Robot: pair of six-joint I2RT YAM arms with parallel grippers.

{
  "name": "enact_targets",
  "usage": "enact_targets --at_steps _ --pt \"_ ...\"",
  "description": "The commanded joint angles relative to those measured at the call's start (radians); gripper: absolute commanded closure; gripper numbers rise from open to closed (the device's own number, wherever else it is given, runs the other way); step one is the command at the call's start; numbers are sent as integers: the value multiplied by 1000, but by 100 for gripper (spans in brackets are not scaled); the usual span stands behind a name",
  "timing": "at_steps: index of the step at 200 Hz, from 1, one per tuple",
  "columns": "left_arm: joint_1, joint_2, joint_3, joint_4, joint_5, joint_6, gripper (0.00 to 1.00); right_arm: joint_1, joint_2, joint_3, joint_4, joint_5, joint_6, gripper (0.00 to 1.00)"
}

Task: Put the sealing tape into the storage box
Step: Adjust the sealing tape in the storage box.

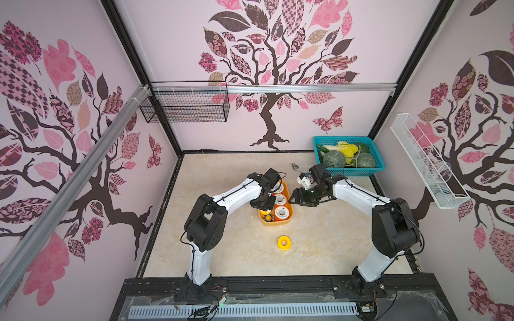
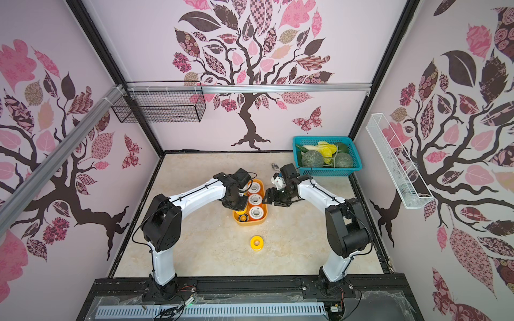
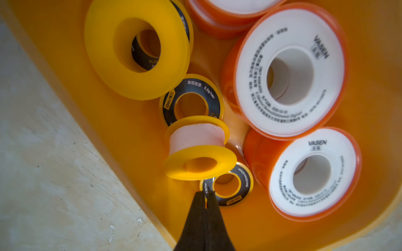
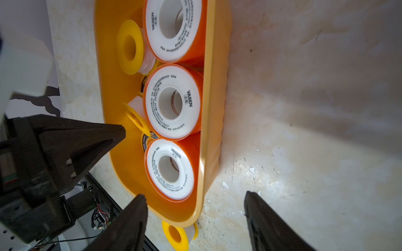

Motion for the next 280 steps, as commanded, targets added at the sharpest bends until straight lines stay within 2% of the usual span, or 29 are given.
enact_targets --at_steps 1,83,167,280 --pt "6 28 26 -7 -5 -7 99 -6 7 9 -3 -5 -10 25" --pt "9 96 91 -8 -36 -3 98 -7 7 8 -7 -2 -12 25" --pt "11 108 121 3 -138 -1 98 -6 6 8 -8 -6 -11 25" --pt "12 170 187 -2 -147 10 97 -6 4 6 -13 0 -17 25"
